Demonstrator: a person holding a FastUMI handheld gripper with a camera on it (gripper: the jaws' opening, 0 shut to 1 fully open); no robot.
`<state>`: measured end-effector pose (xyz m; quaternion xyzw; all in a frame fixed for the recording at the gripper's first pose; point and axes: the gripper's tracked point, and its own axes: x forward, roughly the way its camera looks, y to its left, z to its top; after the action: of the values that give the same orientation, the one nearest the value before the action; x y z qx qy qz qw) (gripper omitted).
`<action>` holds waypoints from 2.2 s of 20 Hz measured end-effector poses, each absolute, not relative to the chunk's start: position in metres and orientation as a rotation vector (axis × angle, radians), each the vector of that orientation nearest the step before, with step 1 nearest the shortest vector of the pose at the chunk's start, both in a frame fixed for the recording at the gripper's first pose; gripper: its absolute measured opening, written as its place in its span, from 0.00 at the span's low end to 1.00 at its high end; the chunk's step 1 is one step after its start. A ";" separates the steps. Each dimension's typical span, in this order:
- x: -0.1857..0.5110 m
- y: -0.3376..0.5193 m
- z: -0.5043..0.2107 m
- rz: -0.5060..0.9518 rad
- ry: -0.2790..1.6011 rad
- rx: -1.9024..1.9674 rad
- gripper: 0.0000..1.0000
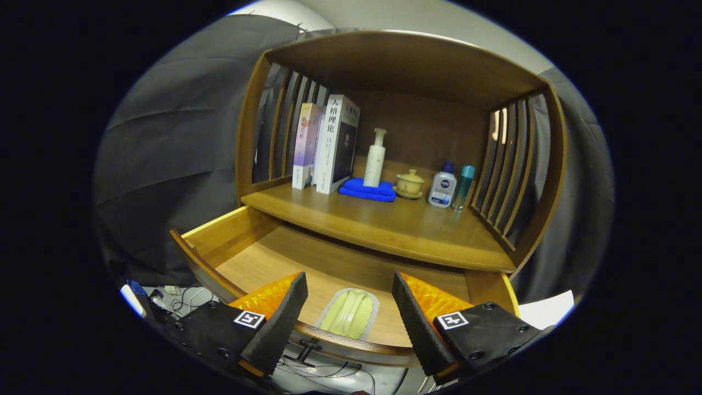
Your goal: Pull open the drawer, take out the items inside it, and place them on the countertop above the cabinet.
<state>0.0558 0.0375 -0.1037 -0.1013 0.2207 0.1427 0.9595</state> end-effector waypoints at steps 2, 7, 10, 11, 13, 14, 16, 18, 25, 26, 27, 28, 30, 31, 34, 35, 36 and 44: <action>0.058 0.044 -0.120 0.333 0.541 -0.162 0.98; 0.078 0.030 -0.145 0.284 0.718 -0.115 0.98; 0.081 0.036 -0.166 0.296 0.858 -0.065 0.96; 0.081 0.036 -0.172 0.294 0.892 -0.056 0.97; 0.082 0.037 -0.179 0.299 0.918 -0.065 0.94; 0.080 0.039 -0.181 0.298 0.926 -0.050 0.90; 0.086 0.034 -0.189 0.285 0.942 -0.074 0.84; 0.087 0.031 -0.195 0.267 0.976 -0.058 0.64; 0.101 0.030 -0.189 0.255 0.921 0.007 0.19; 0.102 0.029 -0.178 0.259 0.892 0.024 0.14; 0.101 0.030 -0.171 0.269 0.875 0.027 0.14; 0.100 0.031 -0.166 0.279 0.858 0.024 0.14; 0.093 0.035 -0.155 0.307 0.832 0.019 0.14; 0.092 0.037 -0.147 0.312 0.809 0.028 0.14; 0.087 0.044 -0.127 0.342 0.755 0.045 0.14; 0.087 0.045 -0.118 0.348 0.736 0.047 0.14; 0.088 0.046 -0.110 0.351 0.716 0.045 0.14; 0.130 0.050 -0.057 0.334 0.599 0.081 0.14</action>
<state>0.1302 0.0498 -0.0567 0.0395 0.2936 0.1638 0.9410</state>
